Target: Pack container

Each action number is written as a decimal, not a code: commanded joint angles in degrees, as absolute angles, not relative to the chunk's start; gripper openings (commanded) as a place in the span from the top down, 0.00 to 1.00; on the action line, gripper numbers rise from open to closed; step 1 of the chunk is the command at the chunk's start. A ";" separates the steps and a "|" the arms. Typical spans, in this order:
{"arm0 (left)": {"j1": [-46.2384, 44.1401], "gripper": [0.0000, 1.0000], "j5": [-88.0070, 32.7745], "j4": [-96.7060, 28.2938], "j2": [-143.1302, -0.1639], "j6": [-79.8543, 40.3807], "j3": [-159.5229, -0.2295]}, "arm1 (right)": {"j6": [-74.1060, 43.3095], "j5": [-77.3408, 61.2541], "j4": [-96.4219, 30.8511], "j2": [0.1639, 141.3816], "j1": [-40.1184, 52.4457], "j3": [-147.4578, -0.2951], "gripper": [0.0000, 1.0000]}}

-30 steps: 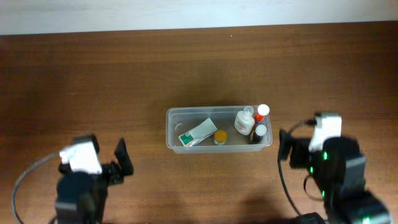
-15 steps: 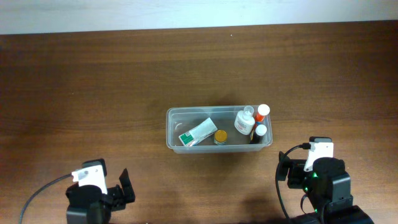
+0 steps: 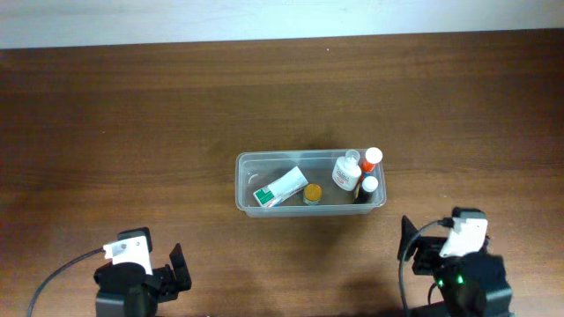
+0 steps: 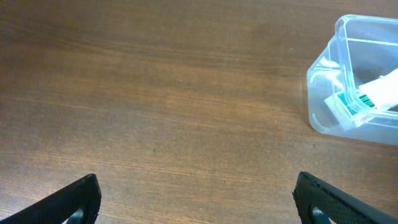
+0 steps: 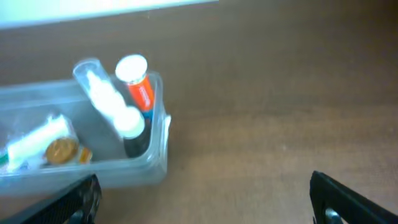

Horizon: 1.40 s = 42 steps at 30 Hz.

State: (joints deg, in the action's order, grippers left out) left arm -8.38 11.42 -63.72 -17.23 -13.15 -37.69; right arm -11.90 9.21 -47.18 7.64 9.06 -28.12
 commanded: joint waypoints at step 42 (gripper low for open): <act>-8.12 0.01 11.84 -63.75 -16.91 -13.67 -37.39 | 2.74 -5.41 -10.00 0.21 -0.40 -2.92 0.02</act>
